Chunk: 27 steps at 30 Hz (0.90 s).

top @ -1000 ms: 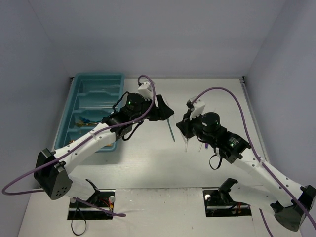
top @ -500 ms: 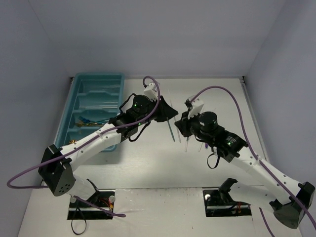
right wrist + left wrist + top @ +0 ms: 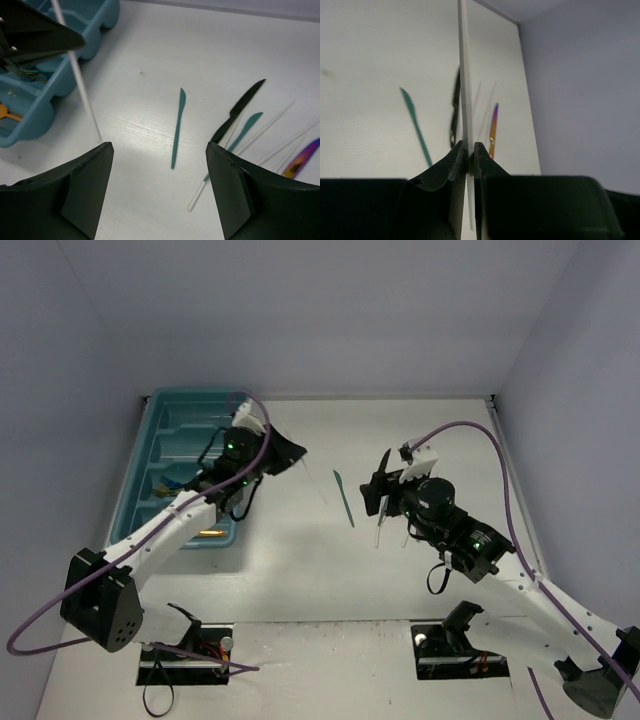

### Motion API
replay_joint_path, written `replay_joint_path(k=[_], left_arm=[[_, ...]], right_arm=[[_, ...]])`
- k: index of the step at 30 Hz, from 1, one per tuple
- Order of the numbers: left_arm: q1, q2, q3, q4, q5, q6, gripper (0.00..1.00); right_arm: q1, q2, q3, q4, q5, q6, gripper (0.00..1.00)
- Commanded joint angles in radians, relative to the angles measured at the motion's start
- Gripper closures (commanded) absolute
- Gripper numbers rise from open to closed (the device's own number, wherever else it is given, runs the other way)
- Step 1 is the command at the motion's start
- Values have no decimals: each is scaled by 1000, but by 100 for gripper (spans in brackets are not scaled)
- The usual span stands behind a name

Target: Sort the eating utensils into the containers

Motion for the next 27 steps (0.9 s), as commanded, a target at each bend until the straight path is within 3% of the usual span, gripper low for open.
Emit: replay_joint_path(k=[1, 7, 11, 22, 27], left_arm=[[228, -92, -22, 61, -55, -49, 100], [530, -75, -52, 65, -140, -125, 100], [637, 35, 1, 83, -164, -177, 100], [685, 410, 199, 142, -287, -313, 96], [685, 452, 214, 140, -297, -344, 75]], right_arm=[[-3, -81, -36, 43, 177, 25, 27], [-10, -113, -74, 6, 243, 50, 25], [-11, -113, -86, -27, 243, 64, 25], [-17, -125, -104, -60, 262, 71, 25], [-19, -131, -106, -87, 283, 71, 25]])
